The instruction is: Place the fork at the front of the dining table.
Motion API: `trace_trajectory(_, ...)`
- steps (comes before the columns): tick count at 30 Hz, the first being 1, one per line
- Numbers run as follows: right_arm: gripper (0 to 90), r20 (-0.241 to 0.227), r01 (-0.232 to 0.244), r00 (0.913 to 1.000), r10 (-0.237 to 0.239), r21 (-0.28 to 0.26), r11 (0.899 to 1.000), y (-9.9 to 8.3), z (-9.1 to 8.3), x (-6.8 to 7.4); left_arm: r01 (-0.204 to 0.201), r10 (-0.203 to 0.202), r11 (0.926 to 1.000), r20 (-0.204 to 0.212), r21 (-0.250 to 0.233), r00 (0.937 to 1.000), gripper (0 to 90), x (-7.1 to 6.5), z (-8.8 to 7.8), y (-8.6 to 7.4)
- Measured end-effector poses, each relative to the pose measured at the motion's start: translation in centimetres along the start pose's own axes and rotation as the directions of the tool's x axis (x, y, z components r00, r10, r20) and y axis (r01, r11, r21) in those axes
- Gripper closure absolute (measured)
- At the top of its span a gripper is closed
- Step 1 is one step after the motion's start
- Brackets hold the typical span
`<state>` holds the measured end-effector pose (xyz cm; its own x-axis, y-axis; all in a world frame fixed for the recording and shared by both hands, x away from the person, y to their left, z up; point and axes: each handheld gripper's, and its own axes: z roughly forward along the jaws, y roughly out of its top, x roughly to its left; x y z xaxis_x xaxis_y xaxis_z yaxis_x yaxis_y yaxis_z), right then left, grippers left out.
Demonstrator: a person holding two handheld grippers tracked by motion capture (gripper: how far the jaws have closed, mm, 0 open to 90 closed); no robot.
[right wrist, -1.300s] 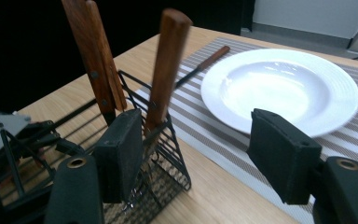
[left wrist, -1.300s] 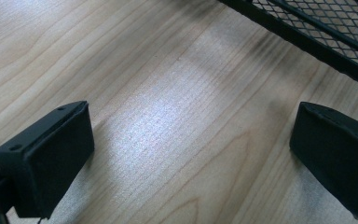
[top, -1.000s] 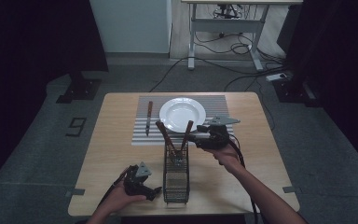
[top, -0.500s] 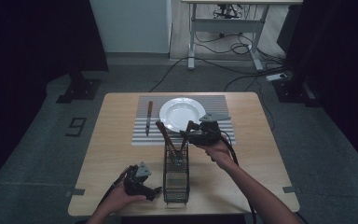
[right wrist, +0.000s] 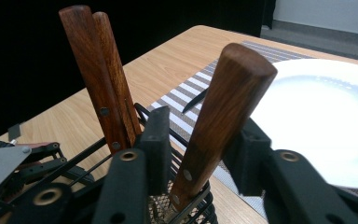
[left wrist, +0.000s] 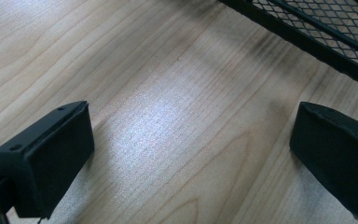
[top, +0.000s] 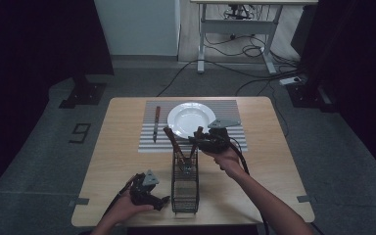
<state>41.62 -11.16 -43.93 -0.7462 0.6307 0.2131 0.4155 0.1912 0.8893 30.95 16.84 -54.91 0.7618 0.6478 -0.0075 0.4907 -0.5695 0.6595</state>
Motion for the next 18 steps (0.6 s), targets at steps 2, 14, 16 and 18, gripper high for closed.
trace_trajectory(2, 68.4, -0.005, -0.007, 1.0000, 0.007, -0.001, 1.000, -0.03, 0.01, -0.09, 0.000, 0.000, 1.0000, 0.000, 0.000, 1.0000, 0.0, 0.00, 0.00, 0.00)
trace_trajectory(14, 74.9, -0.047, -0.048, 0.9978, 0.047, -0.014, 0.999, -0.15, 0.10, -0.32, 0.000, 0.000, 1.0000, 0.000, 0.000, 1.0000, 0.0, 0.00, 0.00, 0.00)
trace_trajectory(16, 75.4, -0.050, -0.049, 0.9976, 0.048, -0.014, 0.999, -0.14, 0.11, -0.29, 0.000, 0.000, 1.0000, 0.000, 0.000, 1.0000, 0.0, 0.00, 0.00, 0.00)
trace_trajectory(18, 76.1, -0.059, -0.050, 0.9971, 0.049, -0.015, 0.999, -0.13, 0.10, -0.30, 0.000, 0.000, 1.0000, 0.000, 0.000, 1.0000, 0.0, 0.00, 0.00, 0.00)
